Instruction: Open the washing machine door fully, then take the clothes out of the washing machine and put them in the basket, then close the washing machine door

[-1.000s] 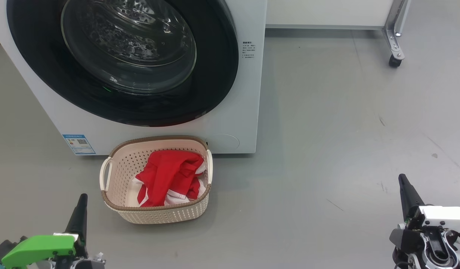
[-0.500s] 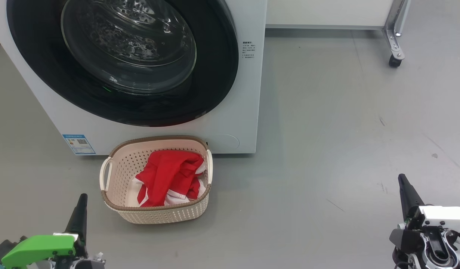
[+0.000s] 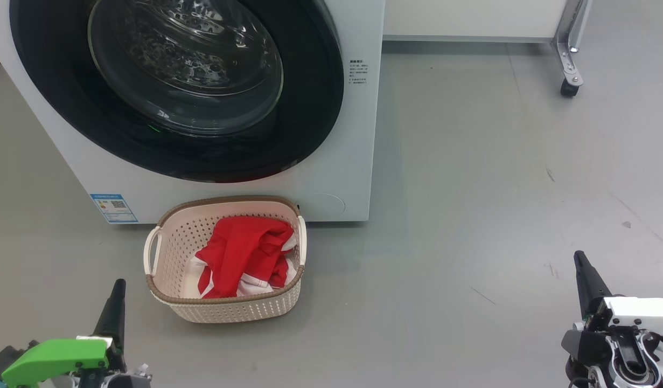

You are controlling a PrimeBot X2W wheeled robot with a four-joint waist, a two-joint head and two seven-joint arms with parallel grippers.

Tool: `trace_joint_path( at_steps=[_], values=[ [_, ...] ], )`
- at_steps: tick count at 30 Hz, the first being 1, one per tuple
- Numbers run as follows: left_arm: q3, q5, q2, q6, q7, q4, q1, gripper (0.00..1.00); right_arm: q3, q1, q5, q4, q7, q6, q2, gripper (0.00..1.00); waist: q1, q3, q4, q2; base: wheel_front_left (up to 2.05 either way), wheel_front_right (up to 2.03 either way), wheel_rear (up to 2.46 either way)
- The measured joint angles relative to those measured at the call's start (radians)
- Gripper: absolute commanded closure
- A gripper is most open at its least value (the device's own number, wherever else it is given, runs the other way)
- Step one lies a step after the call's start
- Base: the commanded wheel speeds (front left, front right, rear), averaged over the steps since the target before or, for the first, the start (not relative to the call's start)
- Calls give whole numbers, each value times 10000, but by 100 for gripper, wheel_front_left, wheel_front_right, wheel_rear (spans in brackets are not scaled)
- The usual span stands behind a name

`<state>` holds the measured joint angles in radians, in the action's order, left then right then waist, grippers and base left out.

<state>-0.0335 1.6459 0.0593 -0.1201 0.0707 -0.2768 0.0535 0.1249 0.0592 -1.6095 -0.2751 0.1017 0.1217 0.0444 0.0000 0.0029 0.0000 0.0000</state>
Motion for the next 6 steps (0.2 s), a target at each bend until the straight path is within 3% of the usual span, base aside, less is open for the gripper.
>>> trace_joint_path(
  at_steps=[6],
  values=[
    [-4, 0, 0, 0, 0, 2, 0, 100, 0, 0, 0, 0, 0, 0, 0, 100, 0, 0, 0, 0, 0, 0, 0]
  ],
)
